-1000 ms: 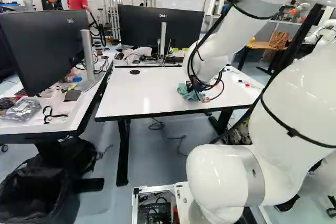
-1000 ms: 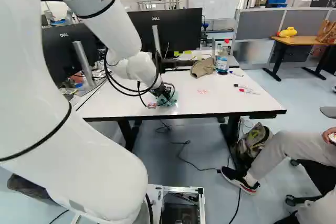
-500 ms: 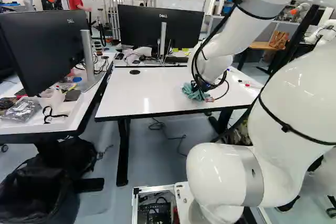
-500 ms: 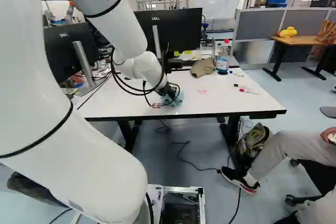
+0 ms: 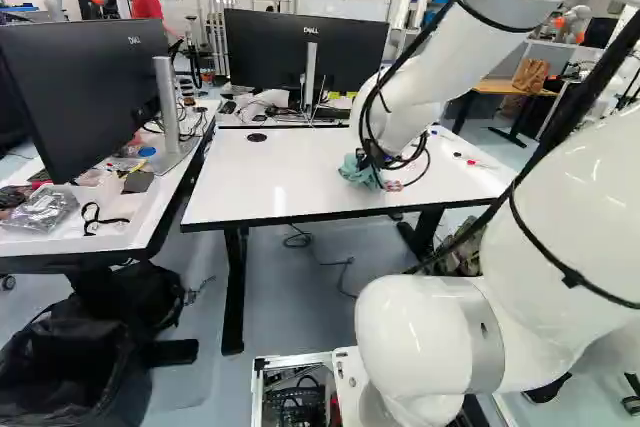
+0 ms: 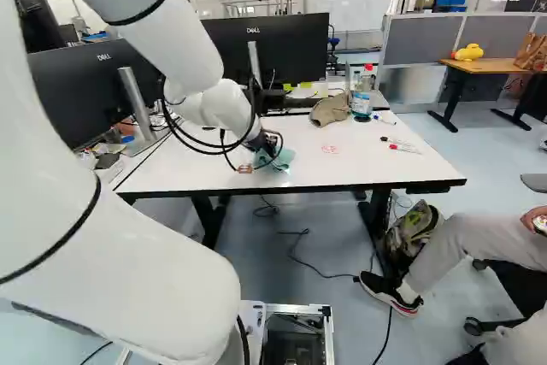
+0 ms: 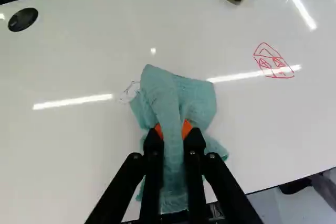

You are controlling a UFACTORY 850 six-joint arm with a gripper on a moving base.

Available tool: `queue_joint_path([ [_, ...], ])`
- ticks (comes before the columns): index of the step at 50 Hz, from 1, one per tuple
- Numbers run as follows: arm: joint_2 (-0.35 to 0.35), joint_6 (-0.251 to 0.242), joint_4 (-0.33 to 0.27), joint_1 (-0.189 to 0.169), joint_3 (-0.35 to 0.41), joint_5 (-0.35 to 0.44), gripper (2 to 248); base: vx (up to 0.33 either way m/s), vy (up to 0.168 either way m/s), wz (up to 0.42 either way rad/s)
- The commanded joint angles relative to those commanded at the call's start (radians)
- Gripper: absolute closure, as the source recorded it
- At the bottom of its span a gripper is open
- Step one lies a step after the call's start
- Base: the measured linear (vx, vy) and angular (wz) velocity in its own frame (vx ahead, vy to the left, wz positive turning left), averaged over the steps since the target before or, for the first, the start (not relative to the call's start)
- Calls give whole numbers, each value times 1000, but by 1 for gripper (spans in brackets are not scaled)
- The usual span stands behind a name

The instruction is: Clean the table with the green towel

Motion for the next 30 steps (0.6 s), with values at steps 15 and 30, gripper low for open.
queue_joint_path([
  [15, 7, 0, 0, 62, 7, 0, 200, 0, 0, 0],
  [30, 9, 0, 0, 125, 8, 0, 200, 0, 0, 0],
])
